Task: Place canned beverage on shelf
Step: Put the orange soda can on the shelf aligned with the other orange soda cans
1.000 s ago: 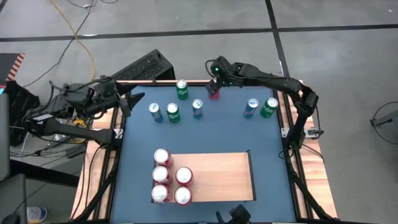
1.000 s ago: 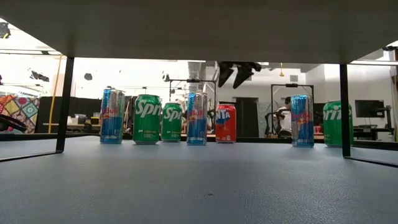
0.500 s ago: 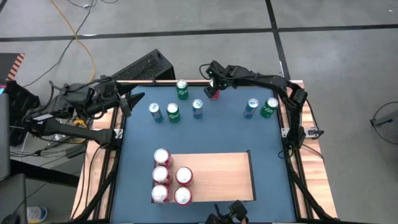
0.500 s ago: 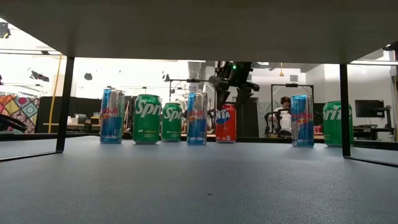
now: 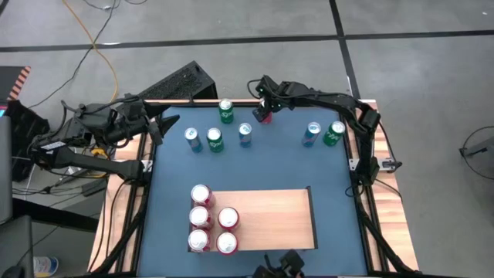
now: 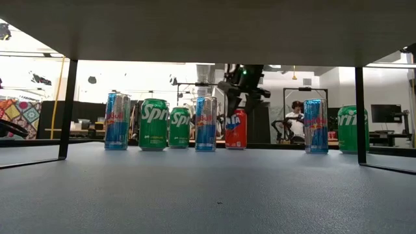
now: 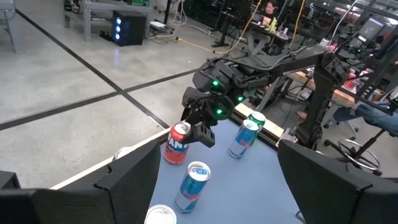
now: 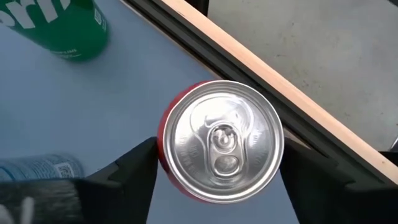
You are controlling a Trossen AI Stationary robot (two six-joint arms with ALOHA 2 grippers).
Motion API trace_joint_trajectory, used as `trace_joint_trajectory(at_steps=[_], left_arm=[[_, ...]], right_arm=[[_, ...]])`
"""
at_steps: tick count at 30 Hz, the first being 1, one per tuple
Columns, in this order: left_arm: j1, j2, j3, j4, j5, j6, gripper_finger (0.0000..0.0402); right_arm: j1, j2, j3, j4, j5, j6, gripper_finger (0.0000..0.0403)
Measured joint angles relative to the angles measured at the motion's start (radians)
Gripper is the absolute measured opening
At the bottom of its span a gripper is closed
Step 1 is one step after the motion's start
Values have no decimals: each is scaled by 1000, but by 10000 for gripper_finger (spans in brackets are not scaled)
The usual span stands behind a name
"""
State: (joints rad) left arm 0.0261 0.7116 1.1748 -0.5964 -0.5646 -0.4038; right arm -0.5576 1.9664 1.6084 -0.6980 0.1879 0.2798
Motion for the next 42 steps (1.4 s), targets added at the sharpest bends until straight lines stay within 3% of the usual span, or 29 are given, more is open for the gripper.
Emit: trace_joint_trajectory(at_steps=[7, 22, 33, 42], left_arm=[[0, 0, 0, -22, 0, -1, 309], [0, 0, 0, -21, 0, -11, 309], [0, 0, 0, -20, 0, -11, 309], [0, 2, 0, -19, 0, -28, 309]], right_arm=[[7, -2, -6, -3, 3, 0, 224], [30, -54, -13, -75, -26, 0, 224], [63, -243, -12, -116, -12, 1, 224], [192, -459, -11, -119, -6, -23, 224]])
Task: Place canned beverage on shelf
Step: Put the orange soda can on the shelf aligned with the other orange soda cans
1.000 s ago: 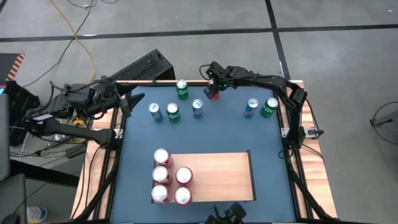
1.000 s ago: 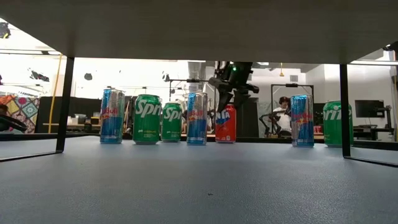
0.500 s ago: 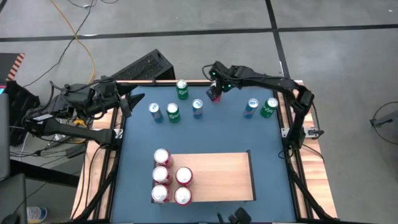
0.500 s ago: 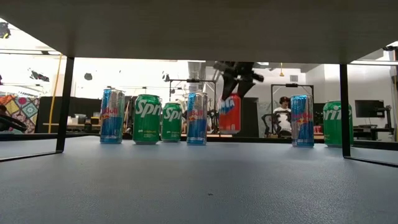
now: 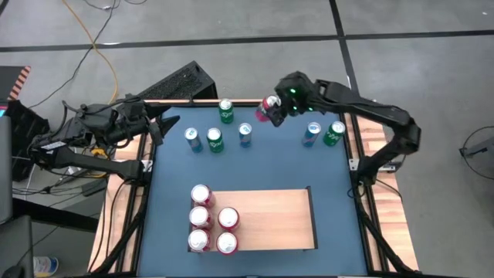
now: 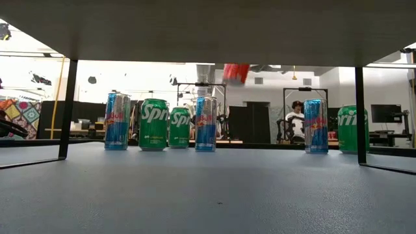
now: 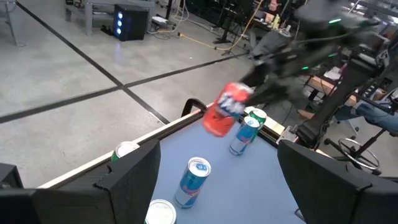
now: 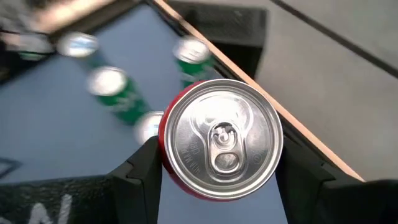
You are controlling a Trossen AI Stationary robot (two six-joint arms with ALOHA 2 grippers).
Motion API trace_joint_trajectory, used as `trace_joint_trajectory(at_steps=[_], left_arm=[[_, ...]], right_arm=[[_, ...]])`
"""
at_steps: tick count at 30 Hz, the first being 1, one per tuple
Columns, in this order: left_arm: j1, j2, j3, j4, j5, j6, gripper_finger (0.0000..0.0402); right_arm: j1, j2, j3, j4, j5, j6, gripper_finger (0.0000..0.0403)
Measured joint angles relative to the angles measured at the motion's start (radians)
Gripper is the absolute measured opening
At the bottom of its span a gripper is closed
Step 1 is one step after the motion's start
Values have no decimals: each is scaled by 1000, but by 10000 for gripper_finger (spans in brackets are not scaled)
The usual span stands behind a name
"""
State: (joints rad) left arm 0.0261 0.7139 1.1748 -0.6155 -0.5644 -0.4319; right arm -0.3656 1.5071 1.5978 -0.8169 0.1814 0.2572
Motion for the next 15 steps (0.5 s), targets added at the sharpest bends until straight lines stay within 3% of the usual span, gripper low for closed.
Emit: trace_joint_trajectory(at_steps=[7, 15], left_arm=[[0, 16, 0, 1, 0, -3, 309], [0, 34, 0, 0, 0, -57, 309]], right_arm=[[162, -98, 0, 22, 0, 4, 225], [342, -123, 1, 44, 2, 4, 225]])
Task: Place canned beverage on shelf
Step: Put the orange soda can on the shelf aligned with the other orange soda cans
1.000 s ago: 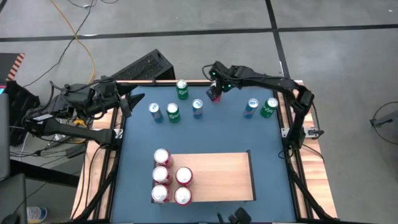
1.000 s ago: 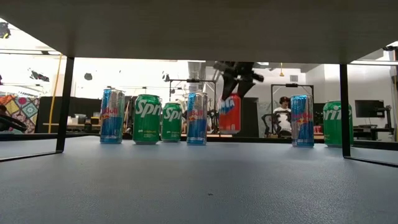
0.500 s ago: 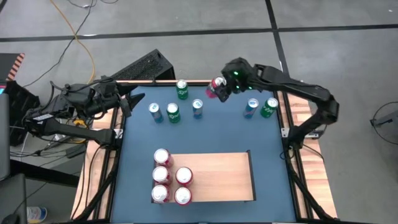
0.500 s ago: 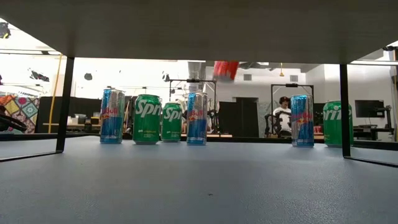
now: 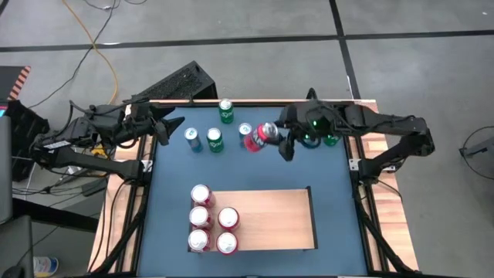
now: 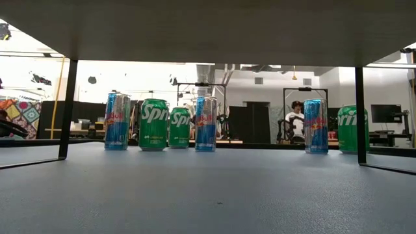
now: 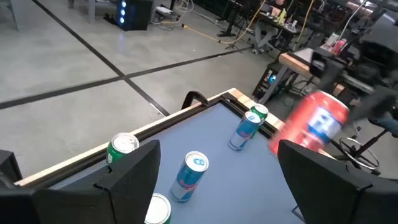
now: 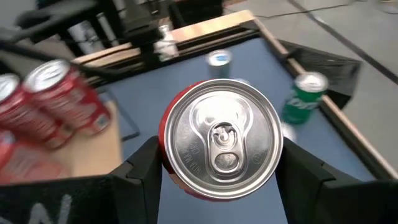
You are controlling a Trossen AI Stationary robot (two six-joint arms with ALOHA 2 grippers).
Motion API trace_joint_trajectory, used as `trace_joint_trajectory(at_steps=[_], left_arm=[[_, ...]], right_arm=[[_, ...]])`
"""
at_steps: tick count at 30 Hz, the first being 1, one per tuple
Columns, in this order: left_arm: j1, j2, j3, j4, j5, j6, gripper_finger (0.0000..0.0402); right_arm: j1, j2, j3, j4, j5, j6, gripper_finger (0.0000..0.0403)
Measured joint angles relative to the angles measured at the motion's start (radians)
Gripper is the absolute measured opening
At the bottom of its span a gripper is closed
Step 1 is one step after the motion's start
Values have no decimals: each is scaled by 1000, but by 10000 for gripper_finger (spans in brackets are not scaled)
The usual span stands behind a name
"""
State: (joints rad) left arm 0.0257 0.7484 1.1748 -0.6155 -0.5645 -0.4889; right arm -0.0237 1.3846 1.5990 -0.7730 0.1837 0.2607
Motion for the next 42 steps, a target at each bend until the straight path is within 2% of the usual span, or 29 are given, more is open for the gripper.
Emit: trace_joint_trajectory(at_steps=[9, 19, 25, 29, 37, 42], left_arm=[[0, -5, 0, 0, 0, -64, 309], [0, -28, 0, -2, 62, -69, 309], [0, -44, 0, -2, 118, -66, 309], [0, -56, 0, -3, 137, -54, 309], [0, -64, 0, -3, 137, -15, 309], [0, -64, 0, -4, 137, -4, 309]], right_arm=[[171, 36, 0, -2, 3, -8, 225], [307, 97, 11, 10, 146, 69, 226], [345, 135, 59, -13, 161, 92, 225], [346, 185, 131, -50, 161, 100, 225], [348, 319, 354, -262, 179, 48, 225], [342, 377, 461, -336, 187, 8, 226]])
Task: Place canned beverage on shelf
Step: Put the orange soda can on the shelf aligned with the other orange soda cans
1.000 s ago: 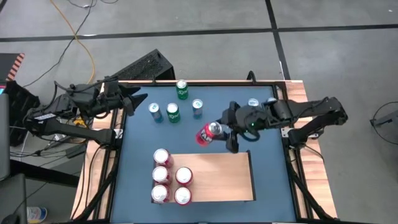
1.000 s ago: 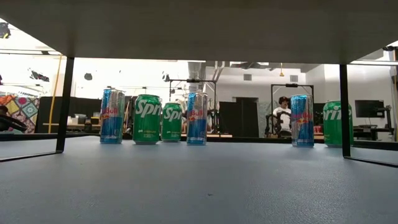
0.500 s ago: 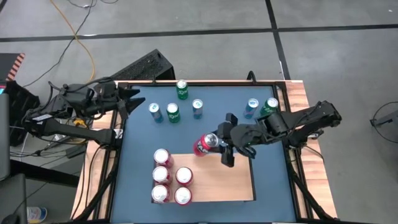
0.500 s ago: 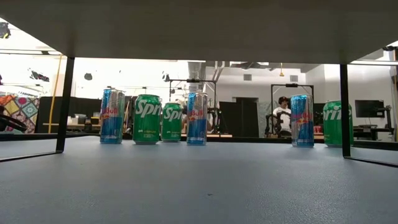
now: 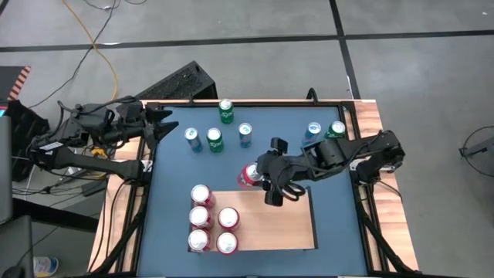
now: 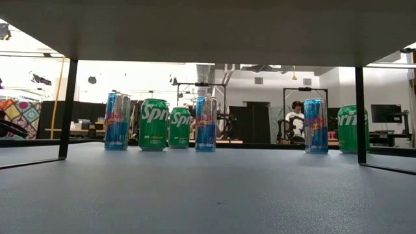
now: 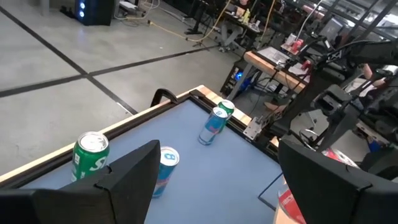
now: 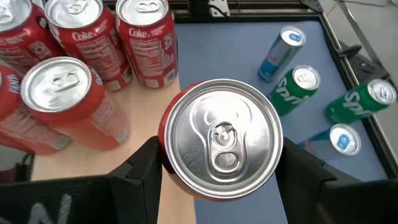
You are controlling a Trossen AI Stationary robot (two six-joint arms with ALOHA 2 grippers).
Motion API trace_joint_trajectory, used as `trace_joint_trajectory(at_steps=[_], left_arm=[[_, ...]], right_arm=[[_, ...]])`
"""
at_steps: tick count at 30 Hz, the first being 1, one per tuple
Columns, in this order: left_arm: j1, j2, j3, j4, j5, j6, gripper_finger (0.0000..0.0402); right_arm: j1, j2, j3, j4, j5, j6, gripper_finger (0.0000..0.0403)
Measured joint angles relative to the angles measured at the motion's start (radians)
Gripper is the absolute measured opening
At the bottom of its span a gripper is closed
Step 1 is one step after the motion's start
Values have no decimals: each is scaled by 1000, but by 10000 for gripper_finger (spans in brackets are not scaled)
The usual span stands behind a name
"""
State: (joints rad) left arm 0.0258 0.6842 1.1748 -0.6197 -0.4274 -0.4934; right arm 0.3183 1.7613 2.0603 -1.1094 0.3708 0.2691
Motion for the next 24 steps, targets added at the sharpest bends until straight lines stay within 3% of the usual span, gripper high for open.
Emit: trace_joint_trajectory(at_steps=[7, 24], left_arm=[[0, 0, 0, -4, 5, 0, 309], [0, 0, 0, -6, 49, 1, 309]], right_arm=[[0, 62, 40, -8, -26, -76, 226], [-7, 73, 40, 4, -83, -121, 226]])
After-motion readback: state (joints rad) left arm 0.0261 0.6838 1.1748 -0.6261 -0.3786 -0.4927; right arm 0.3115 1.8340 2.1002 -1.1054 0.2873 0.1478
